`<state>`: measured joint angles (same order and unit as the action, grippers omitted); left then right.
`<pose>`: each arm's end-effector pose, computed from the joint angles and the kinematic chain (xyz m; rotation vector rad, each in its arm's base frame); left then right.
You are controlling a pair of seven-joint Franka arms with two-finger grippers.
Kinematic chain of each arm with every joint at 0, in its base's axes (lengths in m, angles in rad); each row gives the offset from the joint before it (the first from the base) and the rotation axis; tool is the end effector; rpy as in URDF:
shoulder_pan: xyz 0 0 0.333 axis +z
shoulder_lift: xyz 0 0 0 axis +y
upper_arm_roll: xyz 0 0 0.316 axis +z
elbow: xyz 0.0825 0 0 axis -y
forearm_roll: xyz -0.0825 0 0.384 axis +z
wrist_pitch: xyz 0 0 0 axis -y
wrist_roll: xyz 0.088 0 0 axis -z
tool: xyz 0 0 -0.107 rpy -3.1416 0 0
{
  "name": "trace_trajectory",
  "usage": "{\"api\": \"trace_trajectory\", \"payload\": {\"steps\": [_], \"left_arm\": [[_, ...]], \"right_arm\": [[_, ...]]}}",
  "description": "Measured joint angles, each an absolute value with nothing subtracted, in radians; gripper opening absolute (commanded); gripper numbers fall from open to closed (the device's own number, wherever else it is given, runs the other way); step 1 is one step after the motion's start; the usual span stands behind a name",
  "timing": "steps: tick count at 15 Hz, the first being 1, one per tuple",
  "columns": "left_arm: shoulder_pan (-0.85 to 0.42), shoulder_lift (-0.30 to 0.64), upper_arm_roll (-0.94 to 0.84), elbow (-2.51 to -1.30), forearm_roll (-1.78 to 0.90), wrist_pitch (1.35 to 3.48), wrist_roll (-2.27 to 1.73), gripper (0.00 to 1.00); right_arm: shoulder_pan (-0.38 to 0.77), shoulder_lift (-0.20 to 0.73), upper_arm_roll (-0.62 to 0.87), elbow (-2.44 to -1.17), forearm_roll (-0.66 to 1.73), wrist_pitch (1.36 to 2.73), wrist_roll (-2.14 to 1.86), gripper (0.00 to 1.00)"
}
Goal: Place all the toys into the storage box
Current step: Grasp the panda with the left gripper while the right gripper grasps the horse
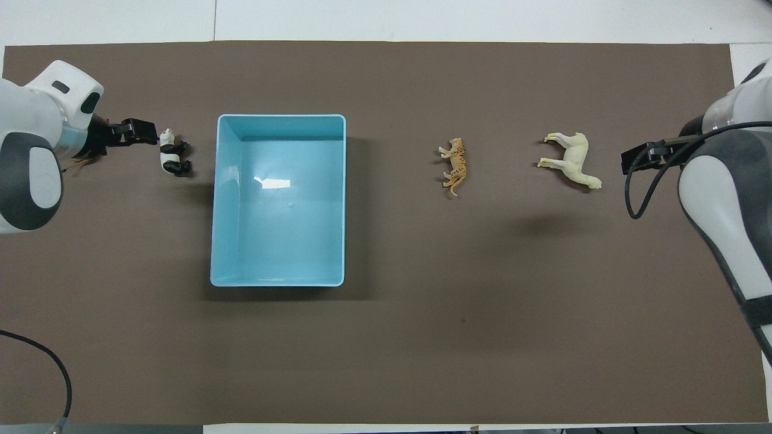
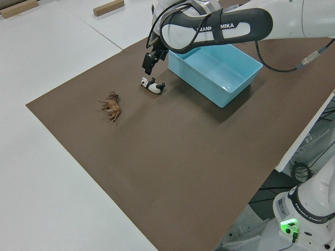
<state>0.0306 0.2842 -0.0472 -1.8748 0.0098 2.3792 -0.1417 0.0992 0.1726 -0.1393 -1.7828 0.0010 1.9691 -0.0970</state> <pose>0.6422 -0.0087 0.3837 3.0942 0.1892 0.3415 0.6114 -0.0202 0.4577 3.1163 0.0916 0.0215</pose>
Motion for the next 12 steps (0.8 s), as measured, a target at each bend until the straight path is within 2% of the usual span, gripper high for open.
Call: {"api": "trace_trajectory", "payload": {"steps": [4, 12], "left_arm": [[0.026, 0.372, -0.055, -1.894, 0.010, 2.470, -0.142, 1.00], [0.017, 0.391, -0.056, -1.936, 0.010, 2.483, -0.142, 1.00]], "right_arm": [[0.104, 0.225, -0.138, -1.808, 0.001, 2.073, -0.049, 1.00], [0.127, 0.377, -0.137, -1.824, 0.002, 2.297, 0.015, 1.00]]}}
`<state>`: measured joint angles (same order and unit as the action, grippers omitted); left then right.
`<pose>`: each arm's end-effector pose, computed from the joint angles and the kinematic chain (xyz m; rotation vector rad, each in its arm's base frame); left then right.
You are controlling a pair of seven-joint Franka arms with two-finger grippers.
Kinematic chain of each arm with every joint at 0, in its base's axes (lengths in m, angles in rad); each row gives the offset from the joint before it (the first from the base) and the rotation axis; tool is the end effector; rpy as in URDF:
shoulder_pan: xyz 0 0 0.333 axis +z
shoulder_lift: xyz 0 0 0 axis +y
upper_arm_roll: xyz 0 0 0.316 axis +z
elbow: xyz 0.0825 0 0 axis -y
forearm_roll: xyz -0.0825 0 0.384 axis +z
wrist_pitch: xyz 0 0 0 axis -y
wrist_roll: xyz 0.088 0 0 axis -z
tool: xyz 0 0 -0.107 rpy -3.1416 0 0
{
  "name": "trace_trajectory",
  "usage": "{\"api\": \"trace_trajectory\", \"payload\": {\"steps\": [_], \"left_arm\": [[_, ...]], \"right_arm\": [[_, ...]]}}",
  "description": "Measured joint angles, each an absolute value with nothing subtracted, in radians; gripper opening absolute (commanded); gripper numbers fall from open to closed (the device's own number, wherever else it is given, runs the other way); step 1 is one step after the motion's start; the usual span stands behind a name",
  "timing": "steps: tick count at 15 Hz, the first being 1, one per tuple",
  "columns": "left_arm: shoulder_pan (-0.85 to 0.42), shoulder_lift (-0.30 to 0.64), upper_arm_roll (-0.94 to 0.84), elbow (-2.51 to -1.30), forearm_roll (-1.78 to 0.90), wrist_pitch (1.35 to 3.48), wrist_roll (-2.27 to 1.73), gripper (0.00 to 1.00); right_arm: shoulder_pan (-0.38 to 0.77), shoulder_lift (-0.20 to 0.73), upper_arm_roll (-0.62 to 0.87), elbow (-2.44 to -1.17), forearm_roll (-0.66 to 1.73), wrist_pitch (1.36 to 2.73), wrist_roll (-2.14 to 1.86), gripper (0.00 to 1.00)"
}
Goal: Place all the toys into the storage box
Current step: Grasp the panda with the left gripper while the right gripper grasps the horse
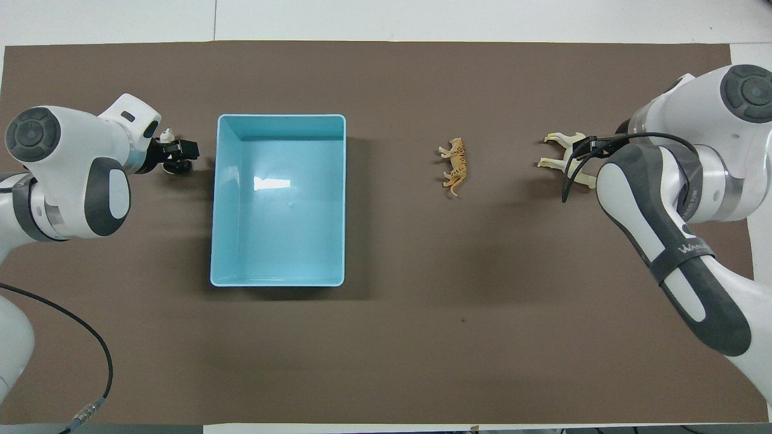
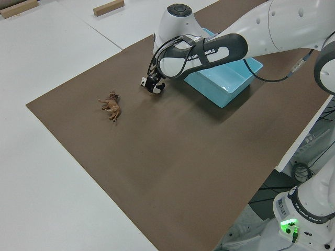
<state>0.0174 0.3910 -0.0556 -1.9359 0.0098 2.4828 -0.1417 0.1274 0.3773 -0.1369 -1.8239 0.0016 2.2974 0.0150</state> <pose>0.6358 -0.0224 0.2986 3.1000 0.1583 0.2405 0.6498 0.0004 0.3407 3.0894 -0.0208 0.1543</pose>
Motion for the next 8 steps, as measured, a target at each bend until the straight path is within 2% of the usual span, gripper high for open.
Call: {"api": "trace_trajectory", "payload": {"steps": [1, 6, 8], "left_arm": [[0.018, 0.392, -0.055, -1.942, 0.010, 2.486, -0.142, 1.00], [0.018, 0.392, -0.055, -1.949, 0.010, 2.513, -0.142, 0.57], [0.018, 0.392, -0.054, -1.949, 0.010, 2.517, -0.142, 0.47]], "right_arm": [[0.129, 0.392, -0.137, -1.823, 0.002, 2.312, 0.016, 1.00], [0.144, 0.416, -0.136, -1.823, 0.003, 2.342, 0.025, 1.00], [0.144, 0.430, -0.136, -1.824, 0.004, 2.368, 0.025, 1.00]]}}
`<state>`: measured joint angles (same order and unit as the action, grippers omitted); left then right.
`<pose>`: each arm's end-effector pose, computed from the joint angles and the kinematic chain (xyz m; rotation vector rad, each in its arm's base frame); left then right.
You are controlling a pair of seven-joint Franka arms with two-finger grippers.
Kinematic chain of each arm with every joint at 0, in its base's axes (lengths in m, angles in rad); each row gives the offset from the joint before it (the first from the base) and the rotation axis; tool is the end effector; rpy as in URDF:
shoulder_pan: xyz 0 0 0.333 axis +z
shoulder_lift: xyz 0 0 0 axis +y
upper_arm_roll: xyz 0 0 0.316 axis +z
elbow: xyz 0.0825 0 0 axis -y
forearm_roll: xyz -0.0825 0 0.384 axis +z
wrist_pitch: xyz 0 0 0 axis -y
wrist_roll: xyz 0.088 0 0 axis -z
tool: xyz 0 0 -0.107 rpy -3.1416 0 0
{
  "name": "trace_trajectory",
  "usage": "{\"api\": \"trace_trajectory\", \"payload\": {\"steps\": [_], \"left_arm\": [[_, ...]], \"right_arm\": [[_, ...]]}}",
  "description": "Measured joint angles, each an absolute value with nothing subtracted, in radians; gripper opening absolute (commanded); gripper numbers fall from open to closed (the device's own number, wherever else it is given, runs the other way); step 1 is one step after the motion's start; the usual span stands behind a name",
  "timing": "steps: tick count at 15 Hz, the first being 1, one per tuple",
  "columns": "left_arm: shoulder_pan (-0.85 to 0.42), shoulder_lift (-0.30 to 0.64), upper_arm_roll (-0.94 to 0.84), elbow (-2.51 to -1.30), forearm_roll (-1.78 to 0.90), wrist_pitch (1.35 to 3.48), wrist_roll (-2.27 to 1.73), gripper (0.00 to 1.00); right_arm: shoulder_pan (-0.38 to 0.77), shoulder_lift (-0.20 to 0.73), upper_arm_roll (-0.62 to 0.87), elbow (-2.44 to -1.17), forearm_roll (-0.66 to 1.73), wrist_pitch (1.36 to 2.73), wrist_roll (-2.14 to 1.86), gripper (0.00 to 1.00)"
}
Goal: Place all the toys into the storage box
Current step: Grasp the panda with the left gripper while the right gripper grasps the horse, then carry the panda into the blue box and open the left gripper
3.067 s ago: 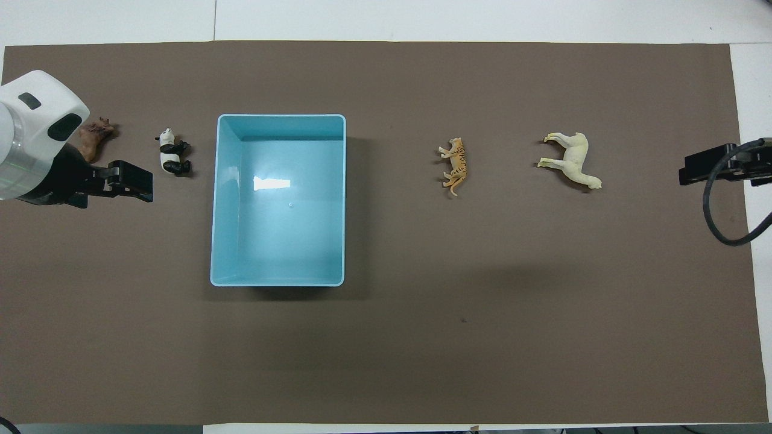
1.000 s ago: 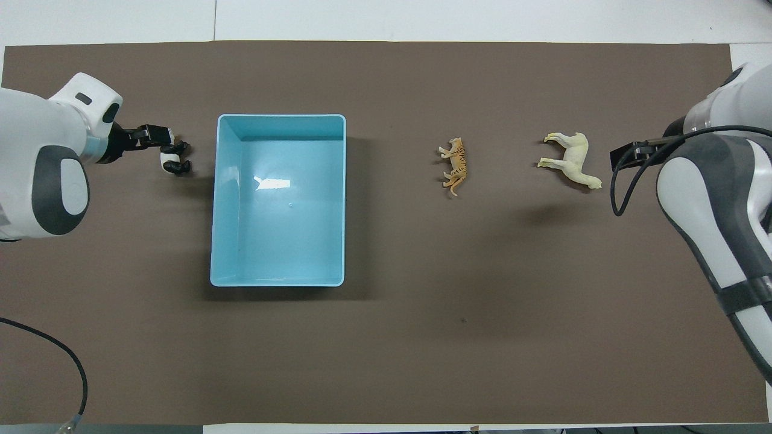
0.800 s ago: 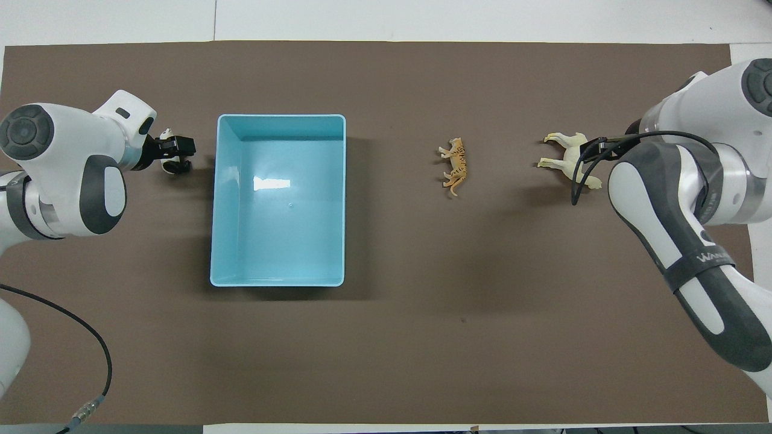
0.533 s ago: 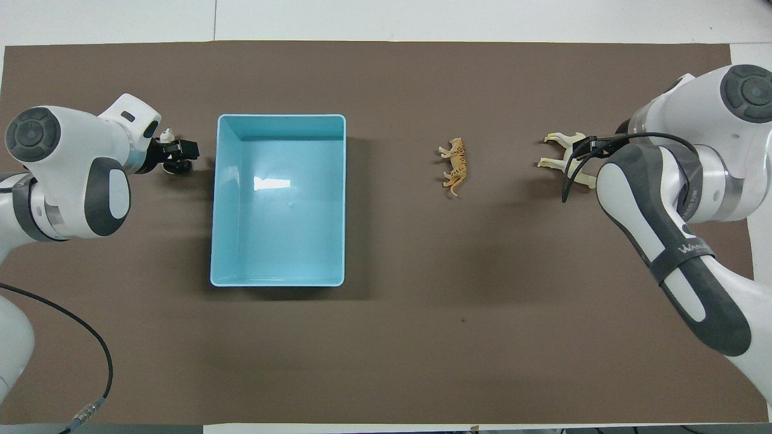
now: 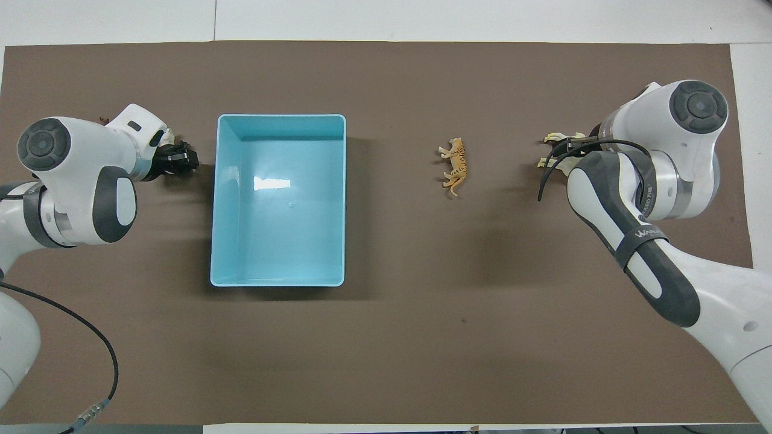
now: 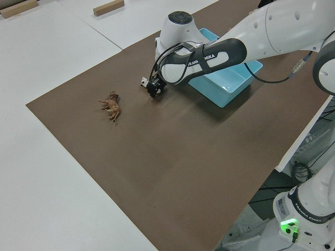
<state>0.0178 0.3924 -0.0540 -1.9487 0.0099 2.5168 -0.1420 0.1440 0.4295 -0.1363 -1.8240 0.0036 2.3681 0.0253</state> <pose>0.6351 -0.0213 0.2956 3.0962 0.1615 0.2710 0.6562 0.0120 0.3138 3.0849 -0.0068 0.1843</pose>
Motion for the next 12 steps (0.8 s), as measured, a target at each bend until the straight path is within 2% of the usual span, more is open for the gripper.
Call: {"api": "trace_trajectory", "payload": {"steps": [7, 8, 10, 12], "left_arm": [[0.018, 0.391, -0.053, -1.925, 0.010, 2.481, -0.142, 0.44], [0.018, 0.389, -0.054, -1.896, 0.010, 2.425, -0.142, 0.45], [0.018, 0.368, -0.054, -1.806, 0.009, 2.273, -0.160, 0.45], [0.017, 0.328, -0.063, -1.721, 0.004, 2.126, -0.218, 0.45]], "right_arm": [[0.145, 0.463, -0.136, -1.826, 0.004, 2.409, 0.025, 0.99], [0.145, 0.463, -0.136, -1.827, 0.004, 2.409, 0.025, 0.90], [0.146, 0.463, -0.136, -1.831, 0.005, 2.412, 0.025, 0.62], [0.146, 0.463, -0.136, -1.836, 0.005, 2.419, 0.025, 0.25]]}}
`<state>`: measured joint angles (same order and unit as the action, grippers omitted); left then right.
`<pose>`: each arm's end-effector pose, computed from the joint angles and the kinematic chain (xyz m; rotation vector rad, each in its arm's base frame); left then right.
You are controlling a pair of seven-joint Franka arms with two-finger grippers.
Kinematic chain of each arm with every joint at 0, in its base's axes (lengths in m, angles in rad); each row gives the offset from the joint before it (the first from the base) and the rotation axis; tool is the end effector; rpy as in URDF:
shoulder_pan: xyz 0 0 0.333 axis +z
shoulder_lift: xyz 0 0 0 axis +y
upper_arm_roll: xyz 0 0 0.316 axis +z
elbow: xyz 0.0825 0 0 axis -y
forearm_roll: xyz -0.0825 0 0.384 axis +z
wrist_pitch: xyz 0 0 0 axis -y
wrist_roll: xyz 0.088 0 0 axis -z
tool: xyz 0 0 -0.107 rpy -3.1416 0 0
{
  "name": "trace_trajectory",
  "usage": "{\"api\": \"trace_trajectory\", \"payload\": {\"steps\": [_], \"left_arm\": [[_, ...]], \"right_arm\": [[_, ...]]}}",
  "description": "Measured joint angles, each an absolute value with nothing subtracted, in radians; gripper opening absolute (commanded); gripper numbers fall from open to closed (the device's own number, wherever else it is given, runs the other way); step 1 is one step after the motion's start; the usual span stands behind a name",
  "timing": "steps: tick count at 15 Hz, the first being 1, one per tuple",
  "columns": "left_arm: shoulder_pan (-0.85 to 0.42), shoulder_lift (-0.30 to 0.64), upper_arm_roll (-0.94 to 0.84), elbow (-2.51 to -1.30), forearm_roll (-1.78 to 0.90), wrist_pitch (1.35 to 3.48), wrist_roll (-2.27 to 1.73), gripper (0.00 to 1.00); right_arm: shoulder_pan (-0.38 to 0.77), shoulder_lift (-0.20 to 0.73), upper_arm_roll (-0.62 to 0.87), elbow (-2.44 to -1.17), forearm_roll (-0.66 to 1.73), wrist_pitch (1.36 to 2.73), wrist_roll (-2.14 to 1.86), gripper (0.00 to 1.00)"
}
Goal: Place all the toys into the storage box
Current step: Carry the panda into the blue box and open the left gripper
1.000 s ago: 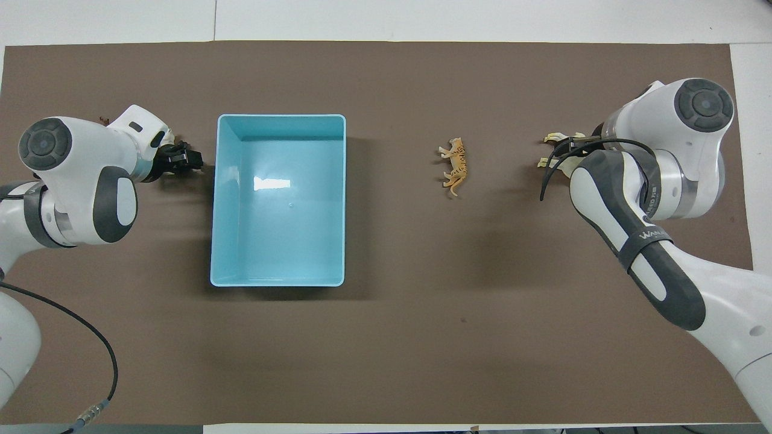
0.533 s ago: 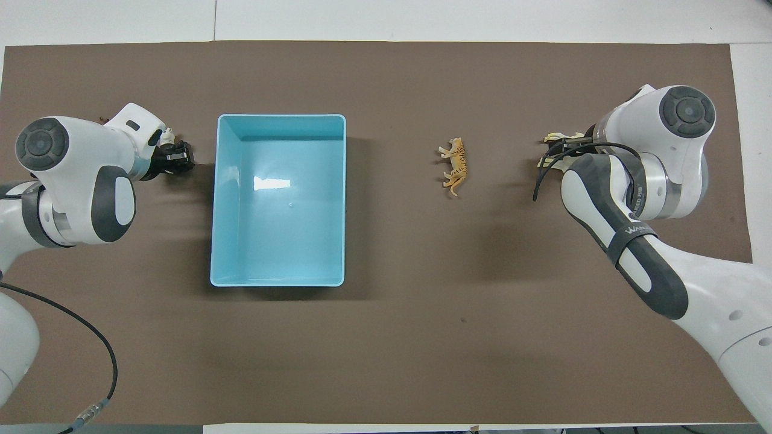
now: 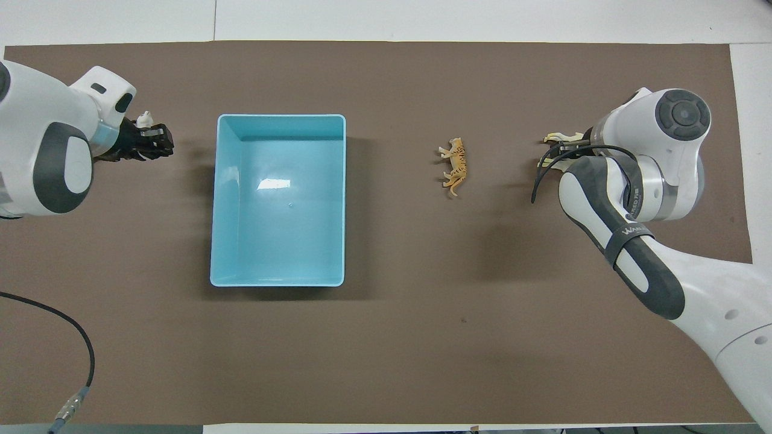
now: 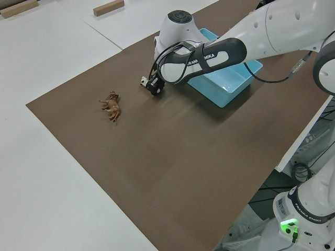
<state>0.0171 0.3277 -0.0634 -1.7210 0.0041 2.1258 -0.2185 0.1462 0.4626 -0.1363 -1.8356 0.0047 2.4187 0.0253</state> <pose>0.6541 -0.0265 0.4028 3.1008 0.2710 0.1166 0.6568 0.0134 0.2921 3.0813 -0.0012 0.1939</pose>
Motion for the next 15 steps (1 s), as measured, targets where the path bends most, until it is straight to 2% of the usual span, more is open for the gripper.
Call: {"api": "trace_trajectory", "payload": {"steps": [1, 3, 5, 6, 7, 8, 11, 15], "left_arm": [[0.012, 0.303, -0.076, -1.696, -0.007, 2.069, -0.262, 0.46], [-0.040, 0.259, -0.100, -1.686, -0.032, 2.019, -0.425, 0.46], [-0.157, 0.243, -0.108, -1.714, -0.035, 2.032, -0.620, 0.48], [-0.218, 0.239, -0.111, -1.746, -0.035, 2.067, -0.698, 0.64], [-0.269, 0.235, -0.112, -1.789, -0.035, 2.110, -0.761, 0.97], [-0.307, 0.228, -0.113, -1.838, -0.035, 2.148, -0.799, 1.00], [-0.332, 0.191, -0.106, -1.942, -0.035, 2.184, -0.824, 1.00], [-0.276, 0.162, -0.058, -1.924, -0.035, 2.178, -0.836, 1.00]], "right_arm": [[0.146, 0.463, -0.136, -1.838, 0.005, 2.421, 0.025, 0.00], [0.147, 0.462, -0.136, -1.844, 0.007, 2.438, 0.025, 0.00], [0.147, 0.462, -0.136, -1.844, 0.007, 2.439, 0.025, 0.00], [0.147, 0.462, -0.136, -1.844, 0.007, 2.439, 0.025, 0.00], [0.147, 0.462, -0.136, -1.844, 0.007, 2.439, 0.025, 0.00], [0.149, 0.462, -0.136, -1.843, 0.007, 2.437, 0.025, 0.00], [0.163, 0.441, -0.136, -1.796, 0.007, 2.350, 0.025, 0.00], [0.202, 0.376, -0.135, -1.582, 0.007, 2.020, 0.026, 0.00]]}}
